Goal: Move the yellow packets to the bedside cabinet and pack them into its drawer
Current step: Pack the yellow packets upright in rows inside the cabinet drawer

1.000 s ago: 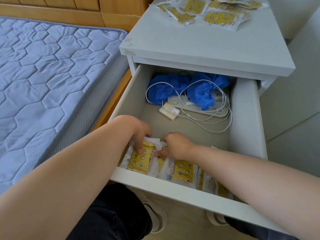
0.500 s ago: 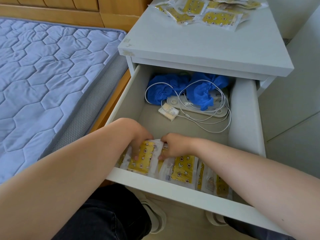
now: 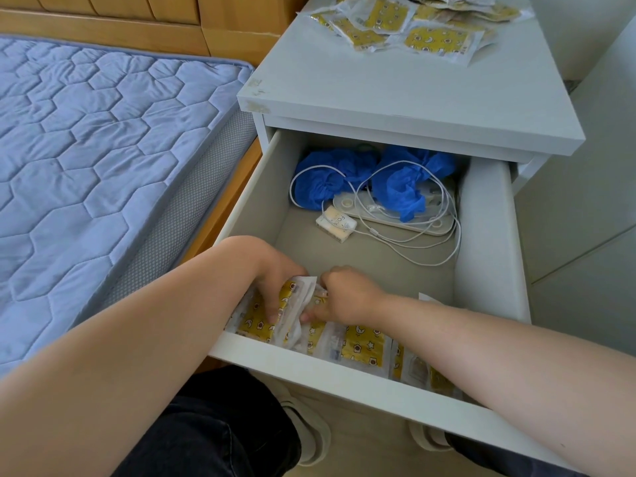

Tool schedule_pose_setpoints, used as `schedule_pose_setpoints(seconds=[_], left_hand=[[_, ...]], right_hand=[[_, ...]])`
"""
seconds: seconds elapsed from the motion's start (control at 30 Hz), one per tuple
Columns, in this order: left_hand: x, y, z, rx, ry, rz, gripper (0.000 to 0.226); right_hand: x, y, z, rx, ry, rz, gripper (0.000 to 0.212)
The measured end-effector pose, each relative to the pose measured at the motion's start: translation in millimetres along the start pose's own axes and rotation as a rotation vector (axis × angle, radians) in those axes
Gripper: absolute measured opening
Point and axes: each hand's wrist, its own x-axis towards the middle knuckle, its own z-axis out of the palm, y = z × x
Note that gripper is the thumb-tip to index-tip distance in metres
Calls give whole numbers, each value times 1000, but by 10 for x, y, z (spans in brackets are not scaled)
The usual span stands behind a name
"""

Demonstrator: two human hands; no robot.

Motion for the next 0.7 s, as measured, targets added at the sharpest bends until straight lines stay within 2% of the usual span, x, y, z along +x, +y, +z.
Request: schedule_pose_setpoints(seconds=[0.23,0.43,0.53,0.7], left_hand=[[17,0,22,8,25,-5,74],[71,-23,55,-2,32,-62,66],[80,-20,70,31,50,-79,64],[74,41,55,91,41,-81,67]], right_hand=[[-2,-2,-122,-15,-142,-21,66],[38,-3,-152,265,-37,63,47],[11,-15,-102,252,-114,30,37],[10,1,-101,258,-156,17,37]])
